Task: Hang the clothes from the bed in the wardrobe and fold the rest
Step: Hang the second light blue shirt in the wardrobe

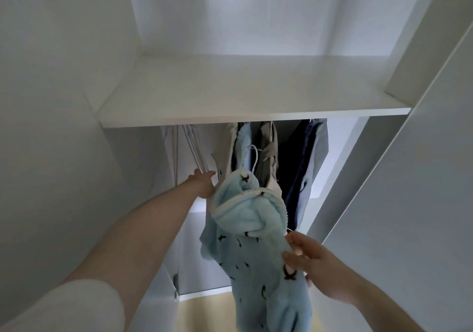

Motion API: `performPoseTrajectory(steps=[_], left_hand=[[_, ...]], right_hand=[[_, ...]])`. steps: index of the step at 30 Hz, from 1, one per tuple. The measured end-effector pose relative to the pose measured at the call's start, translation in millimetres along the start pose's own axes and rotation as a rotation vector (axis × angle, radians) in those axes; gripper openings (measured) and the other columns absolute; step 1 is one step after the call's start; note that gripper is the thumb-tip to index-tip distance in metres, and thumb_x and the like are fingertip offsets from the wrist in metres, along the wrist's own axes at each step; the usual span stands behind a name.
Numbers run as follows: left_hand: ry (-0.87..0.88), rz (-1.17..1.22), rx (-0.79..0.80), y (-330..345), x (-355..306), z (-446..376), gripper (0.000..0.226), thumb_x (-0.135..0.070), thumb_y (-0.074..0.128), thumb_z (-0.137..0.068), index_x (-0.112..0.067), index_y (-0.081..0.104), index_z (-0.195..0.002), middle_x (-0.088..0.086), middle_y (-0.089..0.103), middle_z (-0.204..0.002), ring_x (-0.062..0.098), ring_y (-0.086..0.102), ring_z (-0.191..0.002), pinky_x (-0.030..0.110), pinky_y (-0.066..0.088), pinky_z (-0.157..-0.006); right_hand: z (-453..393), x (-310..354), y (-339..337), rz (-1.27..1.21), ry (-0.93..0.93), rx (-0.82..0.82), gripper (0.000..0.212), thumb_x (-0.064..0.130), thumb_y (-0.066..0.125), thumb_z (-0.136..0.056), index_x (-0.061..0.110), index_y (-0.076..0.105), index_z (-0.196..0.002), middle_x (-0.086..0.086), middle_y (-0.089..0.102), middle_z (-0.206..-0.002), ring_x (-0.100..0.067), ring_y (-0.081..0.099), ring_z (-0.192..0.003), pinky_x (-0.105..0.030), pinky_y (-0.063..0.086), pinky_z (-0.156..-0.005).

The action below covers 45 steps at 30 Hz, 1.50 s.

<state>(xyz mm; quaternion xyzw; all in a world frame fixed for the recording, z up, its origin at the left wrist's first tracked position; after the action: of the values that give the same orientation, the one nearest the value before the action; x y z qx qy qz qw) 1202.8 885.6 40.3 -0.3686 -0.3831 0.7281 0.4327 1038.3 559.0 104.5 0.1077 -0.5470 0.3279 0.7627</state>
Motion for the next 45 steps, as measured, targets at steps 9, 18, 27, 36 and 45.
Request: performPoseTrajectory(steps=[9,18,27,36,45], left_hand=[[-0.013,-0.042,-0.153,5.2,29.9,-21.3,0.048,-0.01,0.054,-0.101,-0.003,0.047,-0.148,0.016,0.049,-0.15,0.031,0.055,-0.131,0.037,0.049,-0.107],[-0.051,0.155,-0.329,-17.0,82.9,9.9,0.022,-0.004,0.049,-0.101,-0.009,0.062,-0.084,0.025,0.066,-0.125,0.037,0.064,-0.115,0.042,0.053,-0.097],[-0.031,0.172,-0.348,-27.3,107.2,29.9,0.014,-0.003,0.051,-0.102,-0.001,0.061,-0.112,0.019,0.063,-0.118,0.033,0.063,-0.109,0.04,0.053,-0.095],[-0.046,0.155,-0.359,-22.6,109.8,38.0,0.017,0.004,0.053,-0.097,-0.012,0.058,-0.092,0.009,0.055,-0.102,0.023,0.058,-0.102,0.036,0.051,-0.09],[-0.015,0.192,-0.416,-21.4,114.4,31.5,0.026,0.002,0.048,-0.099,-0.016,0.056,-0.082,0.003,0.055,-0.094,0.022,0.059,-0.099,0.035,0.054,-0.092]], right_hand=[[-25.9,10.1,3.4,0.038,0.051,-0.03,0.009,0.011,0.059,-0.102,0.004,0.058,-0.106,-0.003,0.063,-0.084,-0.019,0.069,-0.073,-0.031,0.055,-0.057],[-74.0,53.0,58.5,-0.108,0.039,0.059,0.012,0.009,0.062,-0.102,0.001,0.059,-0.11,-0.012,0.066,-0.094,-0.019,0.071,-0.071,-0.03,0.057,-0.053],[-137.2,65.7,72.0,-0.242,-0.03,-0.077,0.008,0.008,0.061,-0.1,0.014,0.063,-0.095,0.005,0.071,-0.074,-0.012,0.071,-0.067,-0.031,0.059,-0.056],[-191.6,86.7,74.3,-0.223,-0.074,-0.107,0.022,0.011,0.059,-0.101,0.004,0.061,-0.123,-0.013,0.069,-0.108,-0.028,0.07,-0.097,-0.046,0.064,-0.082],[-248.2,108.0,60.6,-0.15,-0.081,-0.222,0.011,0.007,0.054,-0.099,0.01,0.06,-0.108,-0.018,0.065,-0.117,-0.028,0.068,-0.099,-0.035,0.062,-0.063]])
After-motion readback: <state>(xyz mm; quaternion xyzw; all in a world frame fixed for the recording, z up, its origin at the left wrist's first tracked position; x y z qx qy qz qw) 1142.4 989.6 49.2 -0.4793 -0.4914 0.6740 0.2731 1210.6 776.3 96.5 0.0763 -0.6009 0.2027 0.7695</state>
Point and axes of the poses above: each hand's wrist, its own z-axis away from the middle knuckle, its own y-axis out of the palm, x = y × z, the point moved 5 cm from there along -z, towards the middle knuckle
